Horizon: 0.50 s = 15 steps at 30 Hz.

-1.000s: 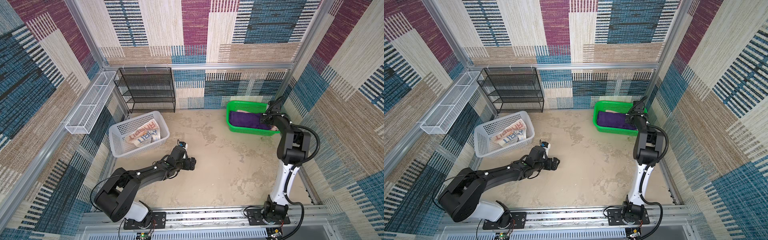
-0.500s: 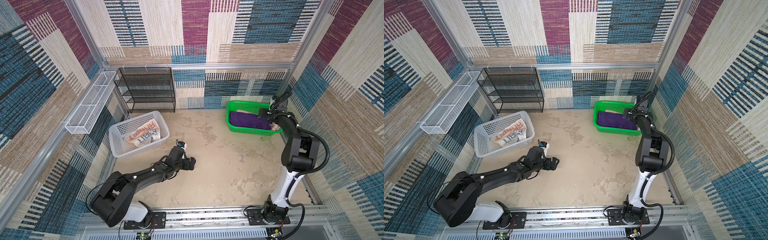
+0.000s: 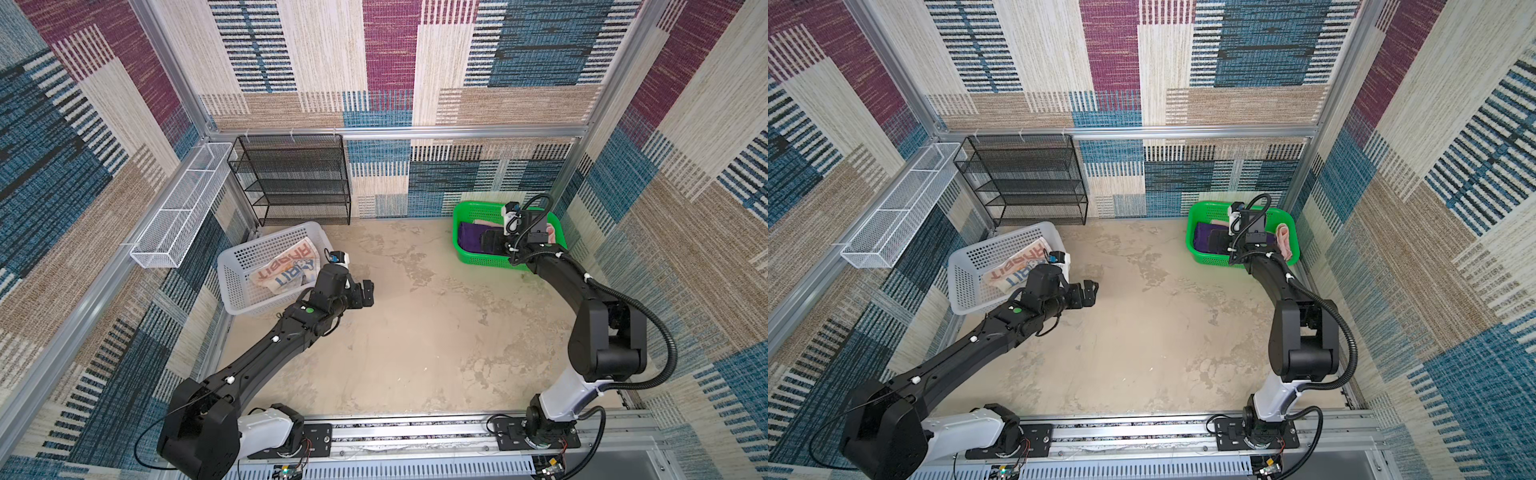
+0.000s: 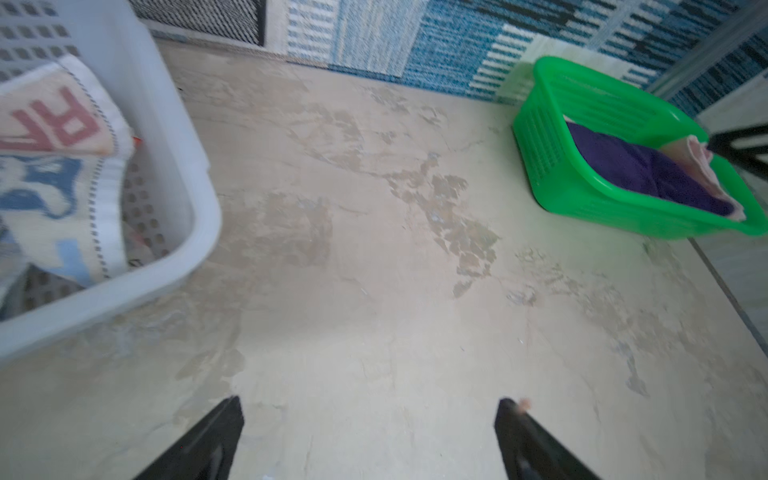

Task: Fold and stack the towels
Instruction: 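Raise the right gripper while the left gripper reaches into the white basket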

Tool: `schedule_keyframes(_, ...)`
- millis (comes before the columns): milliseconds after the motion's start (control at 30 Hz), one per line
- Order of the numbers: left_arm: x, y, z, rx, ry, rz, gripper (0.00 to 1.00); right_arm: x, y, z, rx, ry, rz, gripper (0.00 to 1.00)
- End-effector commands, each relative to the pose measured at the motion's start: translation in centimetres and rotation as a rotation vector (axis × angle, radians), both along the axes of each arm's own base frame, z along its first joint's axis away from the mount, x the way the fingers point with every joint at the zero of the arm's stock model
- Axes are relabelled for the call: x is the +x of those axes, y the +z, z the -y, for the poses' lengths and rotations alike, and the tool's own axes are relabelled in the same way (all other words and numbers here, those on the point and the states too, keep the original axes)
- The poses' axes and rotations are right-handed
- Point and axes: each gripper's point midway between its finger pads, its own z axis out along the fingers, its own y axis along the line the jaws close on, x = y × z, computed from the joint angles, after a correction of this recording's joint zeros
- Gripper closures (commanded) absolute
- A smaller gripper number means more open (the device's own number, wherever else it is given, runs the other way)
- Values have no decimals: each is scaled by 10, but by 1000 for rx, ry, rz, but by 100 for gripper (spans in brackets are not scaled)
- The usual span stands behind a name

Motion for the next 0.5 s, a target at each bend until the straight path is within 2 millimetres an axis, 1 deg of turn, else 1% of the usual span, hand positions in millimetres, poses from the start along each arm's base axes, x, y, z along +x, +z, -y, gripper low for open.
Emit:
schedule_keyframes(0,4,-10,-41,83,126,-88,2,-8,18,-32,57,70,87,0)
schedule_keyframes(33,8,-12,-51,104,152,-109,2,-17,19,-45,66,99,92,0)
schedule_keyframes(133,22,-19,-80,135,239,-167,2,-35,12,-71,83,159,81,0)
schedule_keyframes(233,37,-26,-104,143,311,-210,2,-49,0,-90,94,204,54,0)
schedule_keyframes(367,56,-38,-129,128,385,-254,2,-61,-19,-104,100,231,15,0)
schedule_keyframes(467,70,-49,-146,111,429,-277,3,-68,-34,-108,106,237,-19,0)
